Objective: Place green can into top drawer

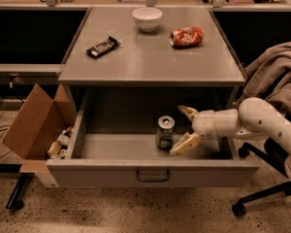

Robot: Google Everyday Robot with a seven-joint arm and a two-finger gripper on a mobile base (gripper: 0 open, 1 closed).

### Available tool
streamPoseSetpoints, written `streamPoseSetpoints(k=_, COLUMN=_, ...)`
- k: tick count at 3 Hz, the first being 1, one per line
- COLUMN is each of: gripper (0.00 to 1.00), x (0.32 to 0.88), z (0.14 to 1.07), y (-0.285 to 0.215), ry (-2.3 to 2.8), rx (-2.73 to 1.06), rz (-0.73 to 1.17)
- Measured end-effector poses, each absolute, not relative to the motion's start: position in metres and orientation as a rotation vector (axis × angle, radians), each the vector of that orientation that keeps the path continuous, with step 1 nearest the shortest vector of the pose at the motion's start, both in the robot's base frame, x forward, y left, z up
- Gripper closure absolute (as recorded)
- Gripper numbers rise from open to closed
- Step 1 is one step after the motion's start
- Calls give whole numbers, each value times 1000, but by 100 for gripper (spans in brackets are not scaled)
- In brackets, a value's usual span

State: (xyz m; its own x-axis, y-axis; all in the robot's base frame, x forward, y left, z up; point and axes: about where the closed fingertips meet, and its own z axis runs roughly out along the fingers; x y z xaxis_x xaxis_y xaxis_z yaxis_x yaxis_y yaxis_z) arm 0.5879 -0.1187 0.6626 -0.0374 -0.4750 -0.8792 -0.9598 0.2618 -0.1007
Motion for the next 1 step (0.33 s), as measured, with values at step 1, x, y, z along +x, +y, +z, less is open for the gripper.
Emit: streamPoseSetpoints(k=1, gripper=0, x=584, z=686, y=-127, ry=1627, rx=-1336, rz=693)
